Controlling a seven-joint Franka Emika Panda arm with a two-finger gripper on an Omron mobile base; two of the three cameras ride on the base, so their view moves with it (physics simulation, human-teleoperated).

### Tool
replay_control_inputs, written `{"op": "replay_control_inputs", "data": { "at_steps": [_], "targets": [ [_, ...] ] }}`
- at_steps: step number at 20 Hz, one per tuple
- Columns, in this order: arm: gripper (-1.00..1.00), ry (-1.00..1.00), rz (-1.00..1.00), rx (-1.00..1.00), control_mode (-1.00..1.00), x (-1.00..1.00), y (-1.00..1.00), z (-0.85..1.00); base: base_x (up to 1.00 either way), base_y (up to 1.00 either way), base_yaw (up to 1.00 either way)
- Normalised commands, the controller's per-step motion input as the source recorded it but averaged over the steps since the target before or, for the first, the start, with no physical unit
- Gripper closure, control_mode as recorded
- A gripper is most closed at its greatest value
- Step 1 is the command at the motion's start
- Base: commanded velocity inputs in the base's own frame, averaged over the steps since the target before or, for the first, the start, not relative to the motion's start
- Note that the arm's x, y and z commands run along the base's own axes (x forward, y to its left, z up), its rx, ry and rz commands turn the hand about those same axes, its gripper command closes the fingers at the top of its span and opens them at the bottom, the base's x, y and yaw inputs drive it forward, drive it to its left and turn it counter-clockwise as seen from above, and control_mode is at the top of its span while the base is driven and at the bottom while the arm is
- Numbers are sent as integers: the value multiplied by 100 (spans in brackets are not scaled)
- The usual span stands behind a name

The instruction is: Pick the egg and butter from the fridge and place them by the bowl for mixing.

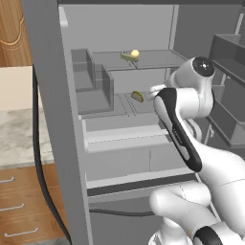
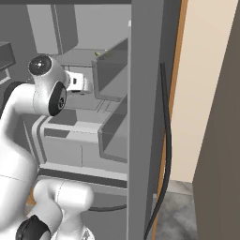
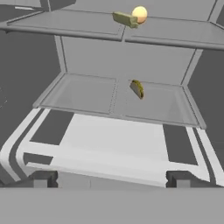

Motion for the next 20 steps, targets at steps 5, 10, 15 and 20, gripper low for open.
{"op": "replay_control_inputs", "data": {
  "at_steps": [5,10,15,20],
  "targets": [
    [-100,-2,0,5,-100,0,0,47,0,0,0],
    [-100,-8,0,5,-100,4,0,45,0,0,0],
    [-100,-24,0,0,-100,28,0,21,0,0,0],
    [-100,-16,4,0,-100,36,0,10,0,0,0]
  ]
}}
